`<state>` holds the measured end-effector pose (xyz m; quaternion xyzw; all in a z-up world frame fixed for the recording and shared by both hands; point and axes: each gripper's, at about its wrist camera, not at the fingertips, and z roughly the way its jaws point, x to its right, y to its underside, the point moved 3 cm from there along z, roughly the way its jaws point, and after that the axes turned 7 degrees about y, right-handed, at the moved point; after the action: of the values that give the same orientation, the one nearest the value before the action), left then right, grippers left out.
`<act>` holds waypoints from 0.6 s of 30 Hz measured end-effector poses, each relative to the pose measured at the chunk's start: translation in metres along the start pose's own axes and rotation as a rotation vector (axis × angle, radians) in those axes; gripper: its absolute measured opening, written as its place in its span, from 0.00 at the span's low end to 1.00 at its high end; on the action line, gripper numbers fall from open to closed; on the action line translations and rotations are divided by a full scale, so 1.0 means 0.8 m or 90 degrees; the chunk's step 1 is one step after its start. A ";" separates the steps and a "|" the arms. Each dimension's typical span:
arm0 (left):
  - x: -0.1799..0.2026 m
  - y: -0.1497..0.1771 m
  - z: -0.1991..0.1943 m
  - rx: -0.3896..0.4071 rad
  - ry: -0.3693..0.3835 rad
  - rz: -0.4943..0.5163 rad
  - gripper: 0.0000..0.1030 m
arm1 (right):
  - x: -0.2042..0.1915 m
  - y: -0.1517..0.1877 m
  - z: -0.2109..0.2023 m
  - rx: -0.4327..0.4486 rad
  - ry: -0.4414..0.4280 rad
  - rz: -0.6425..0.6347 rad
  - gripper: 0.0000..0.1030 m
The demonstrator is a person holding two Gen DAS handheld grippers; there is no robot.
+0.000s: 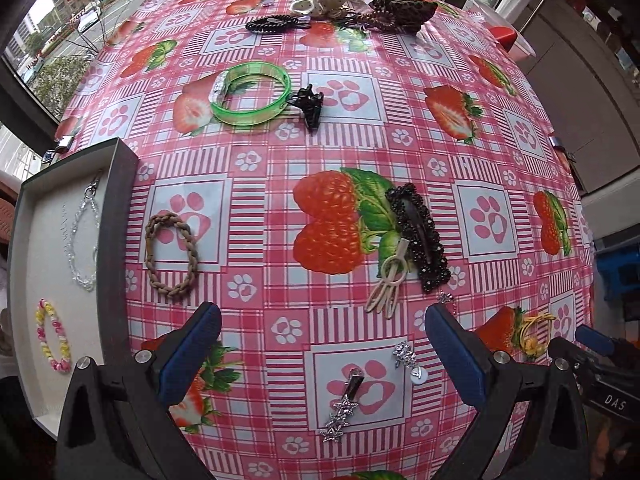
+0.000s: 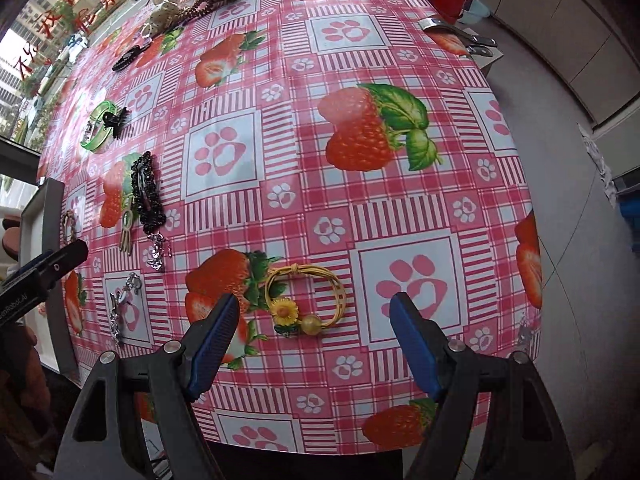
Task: Organize jewelry
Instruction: 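Grasp the black beaded hair clip with the left tool while the right tool grasps the yellow sunflower cord bracelet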
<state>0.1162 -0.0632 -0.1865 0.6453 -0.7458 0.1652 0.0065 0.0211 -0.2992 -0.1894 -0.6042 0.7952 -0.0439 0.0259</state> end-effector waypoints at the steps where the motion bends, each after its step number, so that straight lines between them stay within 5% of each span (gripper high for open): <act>1: 0.006 -0.003 0.003 -0.001 0.006 0.000 1.00 | 0.001 0.003 0.002 -0.001 0.001 -0.001 0.78; 18: 0.061 -0.060 0.073 -0.029 -0.008 0.016 0.93 | -0.019 0.003 0.038 0.008 0.016 -0.055 0.78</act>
<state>0.1666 -0.1304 -0.2197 0.6367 -0.7574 0.1442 0.0140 0.0254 -0.2853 -0.2205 -0.6375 0.7681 -0.0576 0.0175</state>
